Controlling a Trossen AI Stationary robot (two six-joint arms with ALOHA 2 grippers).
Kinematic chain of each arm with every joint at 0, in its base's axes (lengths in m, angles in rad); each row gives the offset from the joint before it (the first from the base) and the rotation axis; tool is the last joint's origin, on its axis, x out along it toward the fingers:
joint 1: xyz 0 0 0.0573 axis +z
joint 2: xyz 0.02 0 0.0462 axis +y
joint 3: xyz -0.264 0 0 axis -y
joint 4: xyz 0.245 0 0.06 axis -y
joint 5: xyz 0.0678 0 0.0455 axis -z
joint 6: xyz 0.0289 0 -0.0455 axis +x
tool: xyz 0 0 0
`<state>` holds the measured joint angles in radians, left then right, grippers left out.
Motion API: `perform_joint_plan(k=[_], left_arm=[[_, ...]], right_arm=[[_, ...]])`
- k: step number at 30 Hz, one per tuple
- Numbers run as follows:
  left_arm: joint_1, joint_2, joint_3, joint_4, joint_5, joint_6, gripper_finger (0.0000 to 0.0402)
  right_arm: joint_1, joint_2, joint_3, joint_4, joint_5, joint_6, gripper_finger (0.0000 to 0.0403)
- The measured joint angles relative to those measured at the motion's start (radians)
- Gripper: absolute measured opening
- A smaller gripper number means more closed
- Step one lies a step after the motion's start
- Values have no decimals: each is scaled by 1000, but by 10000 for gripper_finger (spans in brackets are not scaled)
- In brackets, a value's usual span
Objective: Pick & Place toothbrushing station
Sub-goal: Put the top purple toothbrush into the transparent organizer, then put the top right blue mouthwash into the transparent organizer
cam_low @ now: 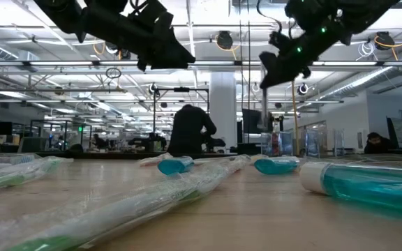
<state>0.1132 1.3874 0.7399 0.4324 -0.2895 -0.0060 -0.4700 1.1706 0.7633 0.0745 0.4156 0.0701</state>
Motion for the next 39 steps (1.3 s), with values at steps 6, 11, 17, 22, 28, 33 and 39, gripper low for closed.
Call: perform_joint_plan(k=[6,11,17,22,28,33,39], left_arm=[[15,0,0,-28,1,-3,198],[19,0,0,-27,1,-3,198],[19,0,0,-26,1,-3,198],[18,0,0,-26,1,-4,198],[18,0,0,-48,3,-65,198],[9,0,0,-76,3,-113,198],[-1,0,0,-103,40,-135,198]], right_arm=[[-61,0,-68,25,0,42,29],[-68,0,-93,26,-64,56,25],[-68,24,-136,26,-131,98,47],[-68,45,-138,36,-132,44,68],[-67,47,-138,124,-132,-33,118],[-47,40,-138,192,-132,-129,179],[59,-9,-138,172,-272,-196,221]])
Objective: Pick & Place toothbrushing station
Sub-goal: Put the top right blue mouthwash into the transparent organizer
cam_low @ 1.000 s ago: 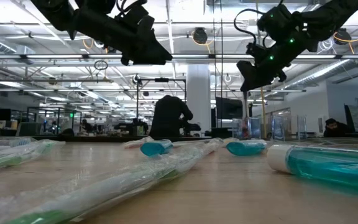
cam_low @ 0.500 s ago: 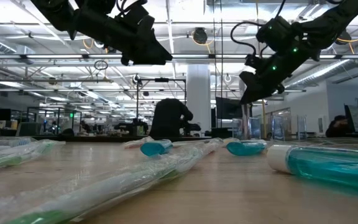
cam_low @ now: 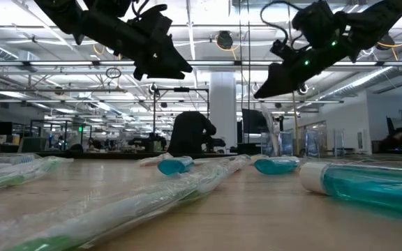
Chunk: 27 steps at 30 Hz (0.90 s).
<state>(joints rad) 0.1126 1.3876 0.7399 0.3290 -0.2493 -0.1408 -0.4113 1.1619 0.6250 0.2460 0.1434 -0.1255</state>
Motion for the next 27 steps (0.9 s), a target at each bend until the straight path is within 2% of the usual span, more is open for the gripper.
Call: perform_joint_plan(k=[4,7,9,12,15,23,27], left_arm=[[-11,0,0,-13,23,-13,198],[-20,0,0,-17,31,-23,198],[-25,0,0,-18,46,-22,198],[-34,0,0,-20,60,-23,198],[-41,0,0,-19,62,-23,198],[-43,0,0,-17,61,-23,198],[-43,0,0,-10,61,-24,198]], right_arm=[[108,-17,0,-42,-234,-18,225],[185,-16,0,-138,-450,-24,222],[230,-2,0,-211,-512,-28,219],[283,6,-24,-278,-465,-18,213],[315,22,-82,-231,-403,-21,209],[335,105,-247,123,-405,-17,208],[335,191,-257,177,-401,-16,208]])
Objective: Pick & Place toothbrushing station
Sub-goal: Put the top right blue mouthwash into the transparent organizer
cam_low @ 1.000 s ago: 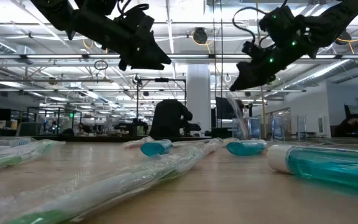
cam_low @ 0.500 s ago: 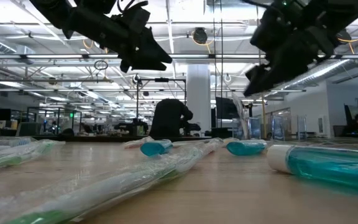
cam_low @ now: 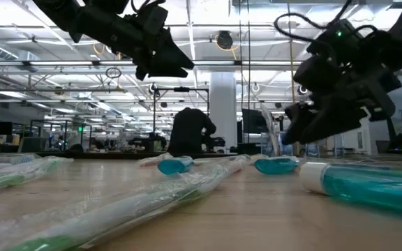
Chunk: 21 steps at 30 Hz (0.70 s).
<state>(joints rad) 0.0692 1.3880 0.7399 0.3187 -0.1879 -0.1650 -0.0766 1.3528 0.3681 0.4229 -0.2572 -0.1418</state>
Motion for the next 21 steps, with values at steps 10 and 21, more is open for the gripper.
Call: perform_joint_plan(k=[10,21], left_arm=[[0,0,0,0,0,-2,198],[0,0,0,-3,-1,1,198]], right_arm=[[-23,103,1,9,74,-89,208],[-41,115,1,18,69,-27,199]])
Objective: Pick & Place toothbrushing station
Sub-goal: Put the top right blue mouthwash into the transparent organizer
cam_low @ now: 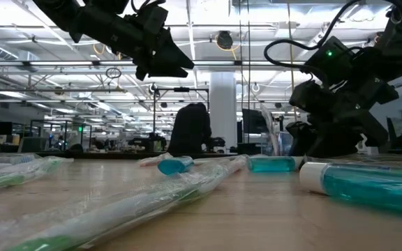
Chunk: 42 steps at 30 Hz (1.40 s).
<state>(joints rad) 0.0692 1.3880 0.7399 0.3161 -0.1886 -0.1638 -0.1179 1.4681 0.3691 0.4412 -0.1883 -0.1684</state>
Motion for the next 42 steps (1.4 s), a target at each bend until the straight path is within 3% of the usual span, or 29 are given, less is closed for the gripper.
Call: perform_joint_plan(k=[15,21,26,31,37,42], left_arm=[[0,0,0,-1,0,4,198],[0,0,0,-1,0,3,198],[0,0,0,-2,0,3,198],[0,0,0,-1,-1,7,198],[0,0,0,-2,-1,11,198],[0,0,0,-4,-2,42,198]], right_arm=[[-1,2,0,33,12,19,94],[0,0,0,46,40,-9,92],[32,-76,75,-98,174,-109,93],[59,-189,267,-508,358,-267,92],[52,-256,526,-1016,686,-443,94],[5,-270,650,-1197,920,-577,95]])
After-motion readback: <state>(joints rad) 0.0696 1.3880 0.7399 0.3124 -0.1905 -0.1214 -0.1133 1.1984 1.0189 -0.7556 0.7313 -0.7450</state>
